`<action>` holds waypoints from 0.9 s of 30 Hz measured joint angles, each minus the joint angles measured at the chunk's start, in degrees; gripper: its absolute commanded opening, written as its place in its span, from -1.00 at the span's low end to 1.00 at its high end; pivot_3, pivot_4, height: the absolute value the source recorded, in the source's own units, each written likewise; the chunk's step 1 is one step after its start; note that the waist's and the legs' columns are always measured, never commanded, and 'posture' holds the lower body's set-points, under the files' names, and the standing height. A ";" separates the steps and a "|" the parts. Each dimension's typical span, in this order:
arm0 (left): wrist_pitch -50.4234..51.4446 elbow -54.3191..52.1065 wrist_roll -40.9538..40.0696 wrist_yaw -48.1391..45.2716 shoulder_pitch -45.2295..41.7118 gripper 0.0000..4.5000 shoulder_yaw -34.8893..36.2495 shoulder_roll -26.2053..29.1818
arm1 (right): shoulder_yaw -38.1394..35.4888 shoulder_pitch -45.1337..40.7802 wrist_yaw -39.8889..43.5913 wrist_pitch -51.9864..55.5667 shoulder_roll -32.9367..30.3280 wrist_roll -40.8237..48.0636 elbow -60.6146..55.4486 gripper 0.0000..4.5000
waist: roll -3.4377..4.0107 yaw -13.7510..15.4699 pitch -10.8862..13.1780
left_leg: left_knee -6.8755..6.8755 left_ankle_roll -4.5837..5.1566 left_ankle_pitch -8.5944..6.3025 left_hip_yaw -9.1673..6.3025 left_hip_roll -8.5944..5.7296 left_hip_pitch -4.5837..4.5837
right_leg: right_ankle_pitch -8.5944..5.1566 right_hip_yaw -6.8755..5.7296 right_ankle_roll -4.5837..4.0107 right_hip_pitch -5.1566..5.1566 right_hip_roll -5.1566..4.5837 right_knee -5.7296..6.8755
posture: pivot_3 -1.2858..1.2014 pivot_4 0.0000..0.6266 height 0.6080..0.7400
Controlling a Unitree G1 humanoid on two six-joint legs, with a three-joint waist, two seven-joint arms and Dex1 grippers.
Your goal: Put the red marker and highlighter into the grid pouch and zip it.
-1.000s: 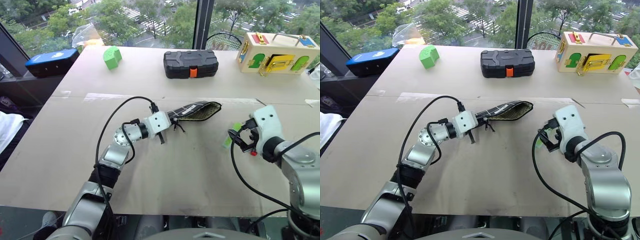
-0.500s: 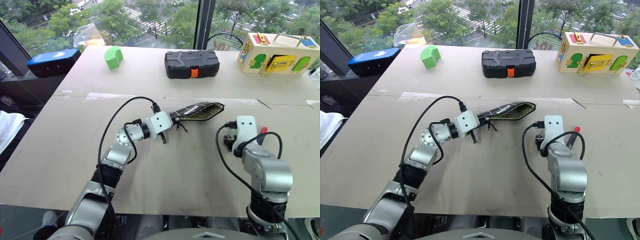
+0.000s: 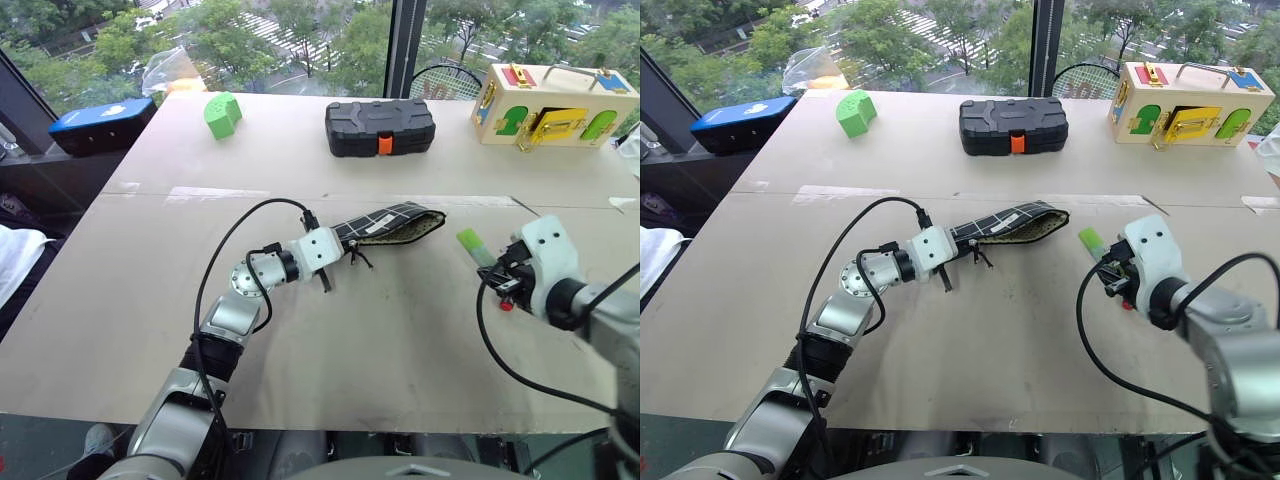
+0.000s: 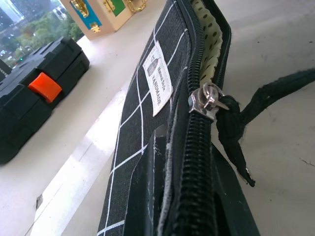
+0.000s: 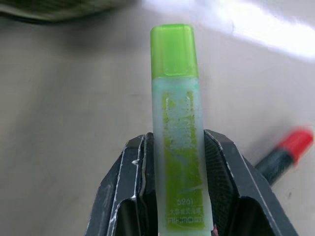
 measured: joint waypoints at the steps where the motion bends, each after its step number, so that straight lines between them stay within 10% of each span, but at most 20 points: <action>1: -0.27 0.00 0.02 -0.05 -0.02 -1.00 -0.04 -0.05 | -0.04 -1.11 1.26 0.00 -1.26 1.63 0.14 -0.68 | -0.04 -0.11 0.00 | 0.01 0.00 0.00 -0.07 0.02 0.00 | 0.00 -0.07 0.00 0.00 -0.01 -0.01 | 0.03 -0.52 1.00; 24: -5.44 -4.75 4.01 -0.49 1.07 -1.00 -4.14 1.20 | 37.84 -31.50 7.27 -20.34 -9.22 5.55 29.85 -0.68 | 0.01 -0.92 0.05 | 0.13 -0.07 0.05 -0.07 0.01 -0.25 | 0.03 -0.22 0.00 -0.03 -0.01 -0.13 | 0.03 -0.52 1.00; 27: -5.78 -4.77 4.49 -0.43 1.14 -1.00 -4.32 1.05 | 45.26 -34.71 10.98 -30.81 -7.37 0.26 38.97 0.05 | 0.01 -0.72 0.05 | 0.12 -0.28 0.18 -0.06 0.02 -0.30 | 0.03 -0.28 0.01 -0.03 0.00 -0.14 | 0.03 -0.52 1.00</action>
